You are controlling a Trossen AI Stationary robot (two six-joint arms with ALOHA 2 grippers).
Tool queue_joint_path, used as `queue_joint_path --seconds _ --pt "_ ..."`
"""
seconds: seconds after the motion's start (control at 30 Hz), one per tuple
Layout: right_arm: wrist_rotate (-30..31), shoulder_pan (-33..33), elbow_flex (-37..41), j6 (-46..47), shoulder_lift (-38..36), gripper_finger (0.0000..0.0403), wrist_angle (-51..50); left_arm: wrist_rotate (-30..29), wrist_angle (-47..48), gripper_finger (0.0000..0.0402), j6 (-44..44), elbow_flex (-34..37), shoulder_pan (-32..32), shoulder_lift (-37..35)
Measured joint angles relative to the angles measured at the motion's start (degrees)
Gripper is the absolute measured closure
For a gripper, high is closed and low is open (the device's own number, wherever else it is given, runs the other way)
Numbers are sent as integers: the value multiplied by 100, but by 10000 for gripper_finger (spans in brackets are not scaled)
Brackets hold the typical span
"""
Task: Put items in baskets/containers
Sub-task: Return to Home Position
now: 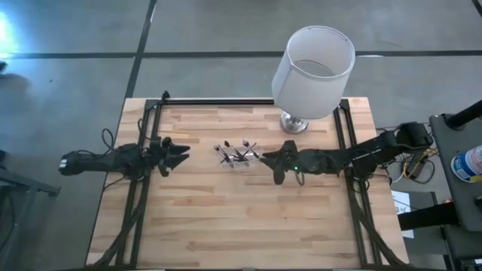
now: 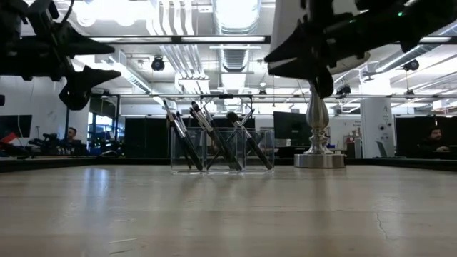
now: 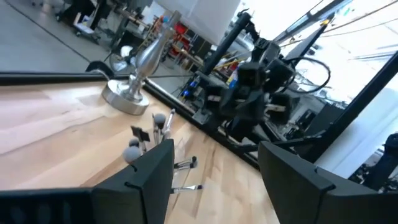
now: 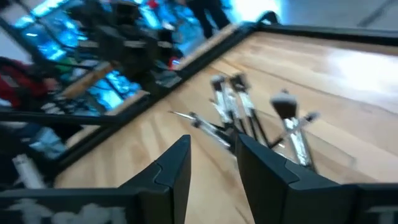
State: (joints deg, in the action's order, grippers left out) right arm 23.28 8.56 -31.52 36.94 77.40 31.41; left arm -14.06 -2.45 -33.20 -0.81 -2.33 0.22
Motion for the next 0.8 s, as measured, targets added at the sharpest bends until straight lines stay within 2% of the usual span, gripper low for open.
queue_joint_path --seconds 0.3,0.57,0.73,0.8 --pt "-113 -1 246 -474 -486 272 183 6 12 177 -1 2 -2 14" --pt "-131 3 152 -437 -669 275 153 6 12 177 -1 6 -4 52" --pt "-273 26 65 -1231 -808 280 90 6 16 177 -3 6 -4 68" --pt "-694 51 58 -1793 -1001 279 54 6 7 177 -5 8 -4 74"
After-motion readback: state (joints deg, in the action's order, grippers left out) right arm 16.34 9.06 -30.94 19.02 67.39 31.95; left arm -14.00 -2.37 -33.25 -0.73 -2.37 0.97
